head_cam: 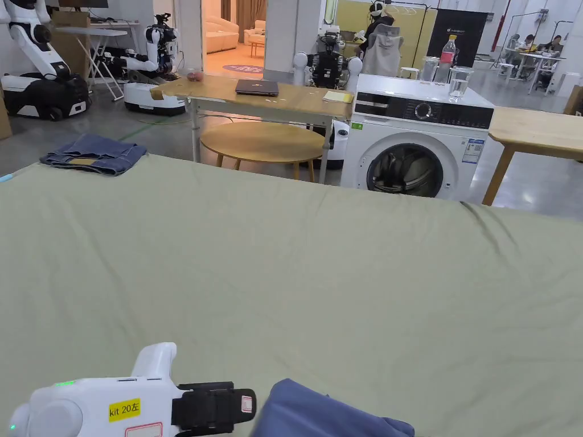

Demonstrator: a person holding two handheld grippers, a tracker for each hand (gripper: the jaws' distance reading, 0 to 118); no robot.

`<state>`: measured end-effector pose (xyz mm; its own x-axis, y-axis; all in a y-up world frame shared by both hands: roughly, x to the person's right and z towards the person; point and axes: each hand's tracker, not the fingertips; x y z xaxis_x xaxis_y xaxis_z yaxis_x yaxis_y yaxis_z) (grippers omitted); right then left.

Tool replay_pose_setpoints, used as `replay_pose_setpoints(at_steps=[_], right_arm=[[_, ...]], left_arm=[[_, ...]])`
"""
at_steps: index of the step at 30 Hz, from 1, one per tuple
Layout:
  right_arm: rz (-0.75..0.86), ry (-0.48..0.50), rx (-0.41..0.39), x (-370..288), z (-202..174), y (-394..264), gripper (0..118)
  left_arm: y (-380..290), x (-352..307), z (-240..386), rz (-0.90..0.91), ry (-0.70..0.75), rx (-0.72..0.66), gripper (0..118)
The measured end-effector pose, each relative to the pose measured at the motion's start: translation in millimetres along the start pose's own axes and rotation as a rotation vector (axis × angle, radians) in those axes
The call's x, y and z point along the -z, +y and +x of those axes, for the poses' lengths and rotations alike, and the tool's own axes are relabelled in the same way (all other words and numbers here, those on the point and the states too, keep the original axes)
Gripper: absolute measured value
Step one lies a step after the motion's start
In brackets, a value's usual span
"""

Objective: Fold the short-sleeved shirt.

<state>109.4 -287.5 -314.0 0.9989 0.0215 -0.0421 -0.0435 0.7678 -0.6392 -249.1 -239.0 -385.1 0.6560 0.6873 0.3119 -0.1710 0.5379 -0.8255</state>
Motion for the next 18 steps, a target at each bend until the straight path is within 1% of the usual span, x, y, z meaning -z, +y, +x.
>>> replay_pose_setpoints(at_steps=[3, 5, 8, 10, 13, 14, 16, 17, 18], right_arm=[[-0.004, 0.008, 0.005, -0.4, 1.2, 0.8, 0], [-0.005, 0.013, 0.009, -2.6, 0.5, 1.2, 0], [-0.005, 0.019, 0.013, -3.2, 1.1, 1.4, 0], [-0.005, 0.022, 0.015, -3.6, 1.8, 1.2, 0], [-0.006, 0.025, 0.015, -4.4, 2.0, 1.4, 0], [-0.006, 0.026, 0.016, -4.6, 2.0, 1.3, 0], [-0.007, 0.026, 0.019, -5.0, 1.7, 1.6, 0], [-0.007, 0.025, 0.021, -4.4, 1.8, 1.7, 0], [-0.008, 0.024, 0.022, -4.6, 1.6, 1.8, 0]], left_arm=[[5.2, 14.1, -17.8, -0.062, -0.095, -0.112, 80], [8.1, 28.6, -28.5, -0.117, -0.093, -0.153, 80], [4.5, 53.6, -50.7, -0.250, -0.187, -0.212, 80], [-5.1, 70.1, -50.8, -0.322, -0.204, -0.272, 80], [-7.6, 88.8, -58.5, -0.334, -0.366, -0.352, 80], [-9.3, 91.8, -50.2, -0.328, -0.369, -0.378, 80], [-10.3, 100.3, -51.4, -0.314, -0.393, -0.386, 79], [-11.5, 104.5, -51.7, -0.314, -0.389, -0.378, 72], [-12.3, 108.7, -55.1, -0.311, -0.371, -0.371, 50]])
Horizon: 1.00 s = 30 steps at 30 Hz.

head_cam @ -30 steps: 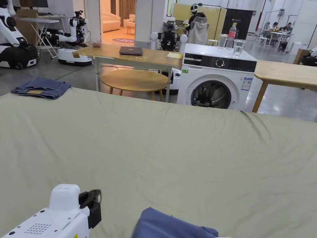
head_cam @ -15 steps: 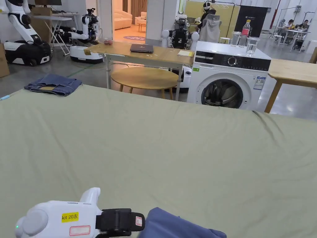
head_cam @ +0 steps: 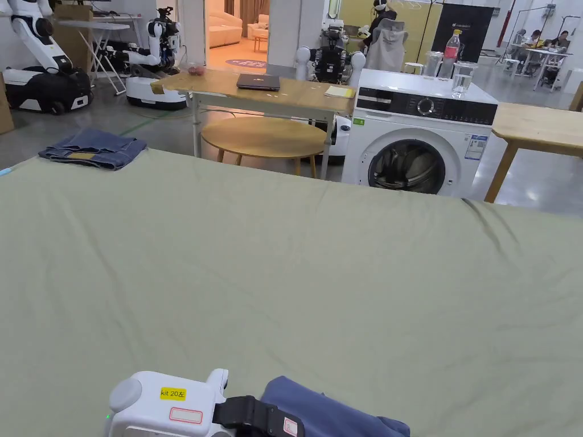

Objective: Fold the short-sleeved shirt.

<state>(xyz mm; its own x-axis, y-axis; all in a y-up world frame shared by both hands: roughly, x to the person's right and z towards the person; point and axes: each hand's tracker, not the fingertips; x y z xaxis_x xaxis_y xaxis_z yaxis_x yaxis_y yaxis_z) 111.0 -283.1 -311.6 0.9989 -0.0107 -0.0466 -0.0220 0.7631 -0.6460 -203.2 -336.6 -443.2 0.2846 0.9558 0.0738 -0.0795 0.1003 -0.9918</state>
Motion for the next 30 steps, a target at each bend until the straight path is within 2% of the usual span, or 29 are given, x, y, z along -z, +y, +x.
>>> replay_pose_setpoints(at_steps=[1, 2, 4, 8, 15, 19, 25, 28, 30], right_arm=[[0.001, -0.002, 0.000, -0.3, -0.3, -0.1, 0], [0.001, -0.002, 0.000, -0.1, -0.4, -0.4, 0], [0.002, -0.004, 0.002, 0.1, -2.1, 0.0, 0], [-0.014, -0.018, -0.007, 4.5, -3.9, 4.5, 0], [-0.001, -0.009, -0.018, -6.0, -10.5, 31.6, 0], [0.048, -0.015, -0.043, -4.3, -20.1, 57.1, 0], [0.118, 0.002, -0.092, 4.7, -46.0, 85.0, 0], [0.117, 0.031, -0.115, 8.0, -61.1, 91.3, 0], [0.116, 0.042, -0.131, 11.5, -71.4, 92.3, 0]], left_arm=[[-0.8, 2.8, -2.5, 0.015, 0.089, 0.026, 27], [-3.5, 4.4, -5.3, 0.032, 0.129, 0.046, 19], [-16.6, 0.8, 2.2, 0.059, 0.029, 0.020, 15], [-18.4, -3.0, 13.1, 0.070, 0.081, 0.041, 14], [-27.5, -25.2, 50.9, 0.079, 0.082, 0.051, 14], [-20.5, -69.4, 68.0, 0.113, 0.146, 0.079, 14], [5.6, -169.1, 78.3, 0.186, 0.299, 0.132, 14], [9.1, -224.7, 84.9, 0.235, 0.360, 0.135, 14], [13.4, -264.9, 80.4, 0.265, 0.374, 0.088, 14]])
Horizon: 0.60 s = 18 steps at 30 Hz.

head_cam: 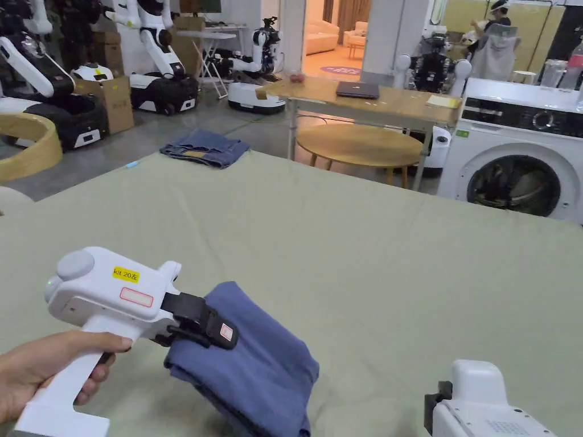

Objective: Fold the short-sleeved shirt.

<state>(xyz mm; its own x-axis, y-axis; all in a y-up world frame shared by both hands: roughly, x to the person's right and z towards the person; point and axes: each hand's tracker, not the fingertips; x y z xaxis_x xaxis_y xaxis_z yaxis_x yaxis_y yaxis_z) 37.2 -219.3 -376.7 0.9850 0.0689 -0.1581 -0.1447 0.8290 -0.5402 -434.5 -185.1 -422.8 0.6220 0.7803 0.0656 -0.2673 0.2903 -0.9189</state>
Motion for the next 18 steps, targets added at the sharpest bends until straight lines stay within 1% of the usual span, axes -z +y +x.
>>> replay_pose_setpoints(at_steps=[5, 8, 13, 15, 18], right_arm=[[-0.022, 0.047, -0.023, 8.9, -18.8, 0.2, 0], [-0.034, 0.055, -0.032, 13.0, -26.3, -1.4, 0], [-0.058, 0.056, -0.029, 20.7, -30.2, -1.6, 0], [-0.069, 0.054, -0.024, 23.2, -30.7, -1.7, 0], [-0.079, 0.048, -0.024, 26.0, -30.7, -2.6, 0]], left_arm=[[29.8, -70.3, -43.0, 0.031, 0.139, -0.043, 14], [41.8, -101.6, -54.5, 0.024, 0.237, -0.066, 14], [62.4, -142.8, -70.3, 0.064, 0.350, -0.093, 14], [68.4, -153.1, -74.5, 0.082, 0.419, -0.085, 14], [77.5, -160.5, -88.2, 0.080, 0.510, -0.120, 14]])
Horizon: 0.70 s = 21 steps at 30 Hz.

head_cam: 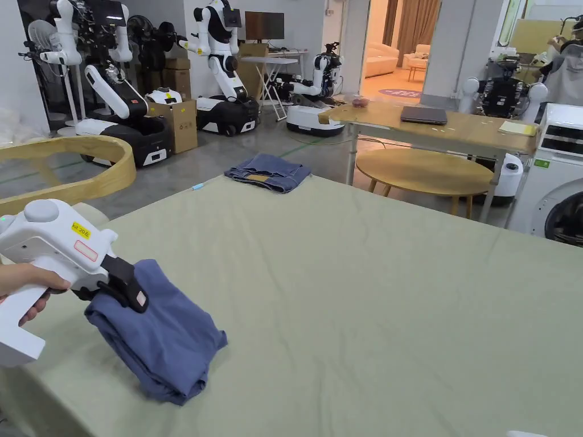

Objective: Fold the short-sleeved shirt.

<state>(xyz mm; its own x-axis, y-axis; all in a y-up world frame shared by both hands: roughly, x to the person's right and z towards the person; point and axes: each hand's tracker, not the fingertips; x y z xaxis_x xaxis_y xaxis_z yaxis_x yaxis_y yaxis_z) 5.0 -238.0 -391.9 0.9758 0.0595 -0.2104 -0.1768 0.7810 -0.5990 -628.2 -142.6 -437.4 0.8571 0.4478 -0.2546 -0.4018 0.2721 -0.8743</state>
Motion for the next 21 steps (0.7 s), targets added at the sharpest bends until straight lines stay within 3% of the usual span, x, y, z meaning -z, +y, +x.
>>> replay_pose_setpoints(at_steps=[1, 3, 5, 8, 11, 17, 21], right_arm=[[-0.004, -0.003, -0.001, 0.7, 0.0, 0.0, 0], [-0.009, -0.004, -0.002, 2.1, 0.3, -0.1, 0], [-0.011, -0.004, -0.003, 2.6, 0.4, 0.2, 0], [-0.004, 0.000, 0.001, 0.5, -0.5, 1.9, 0], [0.000, 0.003, 0.000, 0.6, -0.4, 3.2, 0], [0.010, 0.018, 0.006, -2.9, 0.5, 7.9, 0], [0.018, 0.019, 0.009, -5.9, 2.5, 8.6, 0]], left_arm=[[1.0, 2.1, -3.5, -0.002, 0.025, 0.001, 14], [2.3, 9.4, -6.9, -0.018, 0.045, -0.013, 34], [5.4, 15.5, -10.1, -0.004, 0.103, -0.005, 37], [8.6, 16.2, -10.2, 0.023, 0.188, 0.008, 57], [9.9, 10.2, -3.7, 0.043, 0.261, 0.022, 60], [15.6, -11.1, 25.3, 0.158, 0.439, 0.178, 60], [13.4, -4.3, 38.9, 0.151, 0.380, 0.231, 60]])
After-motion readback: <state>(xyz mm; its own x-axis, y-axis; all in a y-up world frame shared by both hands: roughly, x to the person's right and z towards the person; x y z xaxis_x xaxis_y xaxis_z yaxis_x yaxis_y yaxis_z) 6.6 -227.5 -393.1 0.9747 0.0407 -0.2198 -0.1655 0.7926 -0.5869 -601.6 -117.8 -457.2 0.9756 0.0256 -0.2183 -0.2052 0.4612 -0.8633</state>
